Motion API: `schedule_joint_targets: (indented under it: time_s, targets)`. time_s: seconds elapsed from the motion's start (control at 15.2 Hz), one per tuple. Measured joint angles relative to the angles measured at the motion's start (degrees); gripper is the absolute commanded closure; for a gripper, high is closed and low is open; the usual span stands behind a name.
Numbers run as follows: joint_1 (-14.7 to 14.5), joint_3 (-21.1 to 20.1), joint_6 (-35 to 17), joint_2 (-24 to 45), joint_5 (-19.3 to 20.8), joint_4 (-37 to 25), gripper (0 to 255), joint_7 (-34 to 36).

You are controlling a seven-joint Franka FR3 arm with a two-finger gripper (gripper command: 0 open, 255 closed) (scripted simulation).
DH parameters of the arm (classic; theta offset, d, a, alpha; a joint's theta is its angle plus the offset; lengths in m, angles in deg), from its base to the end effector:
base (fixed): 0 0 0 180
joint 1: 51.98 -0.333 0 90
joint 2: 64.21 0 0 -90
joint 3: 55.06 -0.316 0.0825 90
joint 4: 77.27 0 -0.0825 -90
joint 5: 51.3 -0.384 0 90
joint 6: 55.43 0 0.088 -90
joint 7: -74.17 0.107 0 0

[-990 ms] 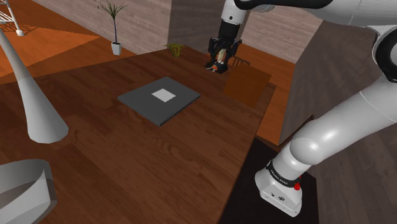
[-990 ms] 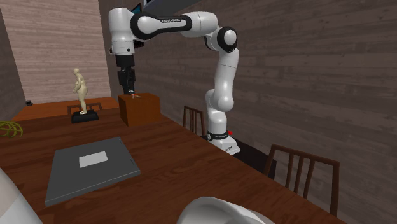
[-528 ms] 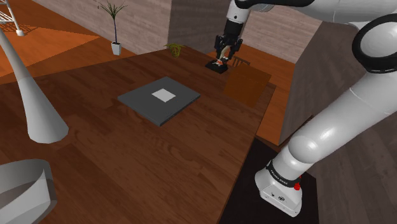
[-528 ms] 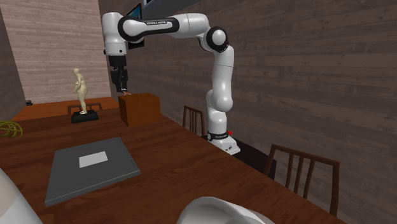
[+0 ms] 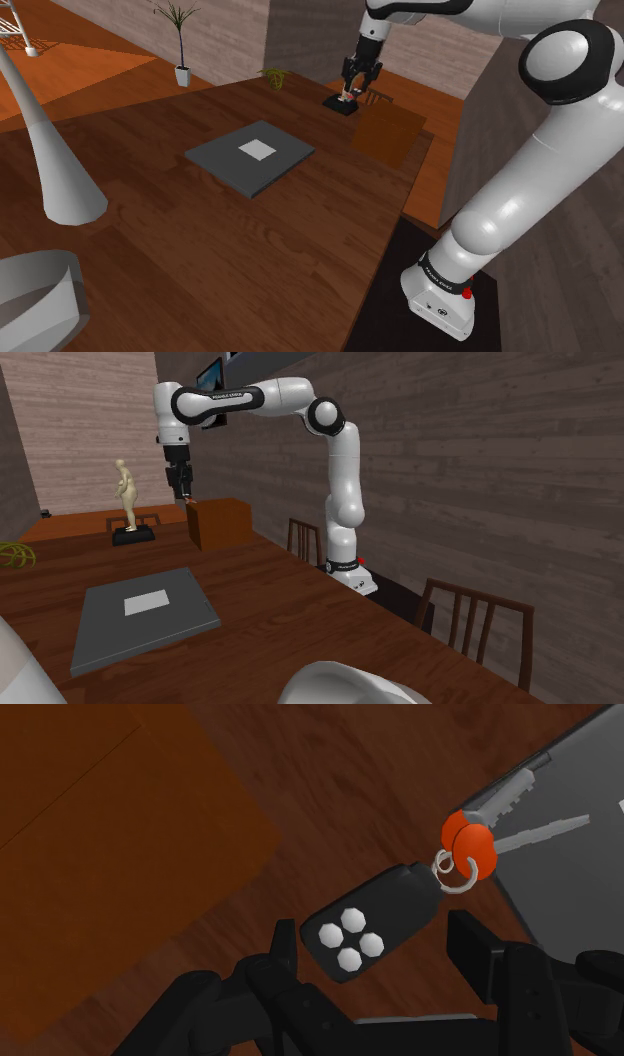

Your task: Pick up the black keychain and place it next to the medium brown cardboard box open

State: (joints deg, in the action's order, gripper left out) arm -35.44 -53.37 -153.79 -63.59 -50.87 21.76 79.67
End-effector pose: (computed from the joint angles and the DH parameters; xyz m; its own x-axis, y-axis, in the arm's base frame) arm 0.5354 -0.1770 0.5561 0.9157 -0.4014 -0.0217 -0.4012 -0.9159 0.0098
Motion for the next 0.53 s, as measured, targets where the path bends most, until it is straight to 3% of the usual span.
schedule_joint_targets:
  time_s: [0.53]
  targets:
    - [0.1,0.1,-6.1,0.5,0.0,5.6,255,-0.1]
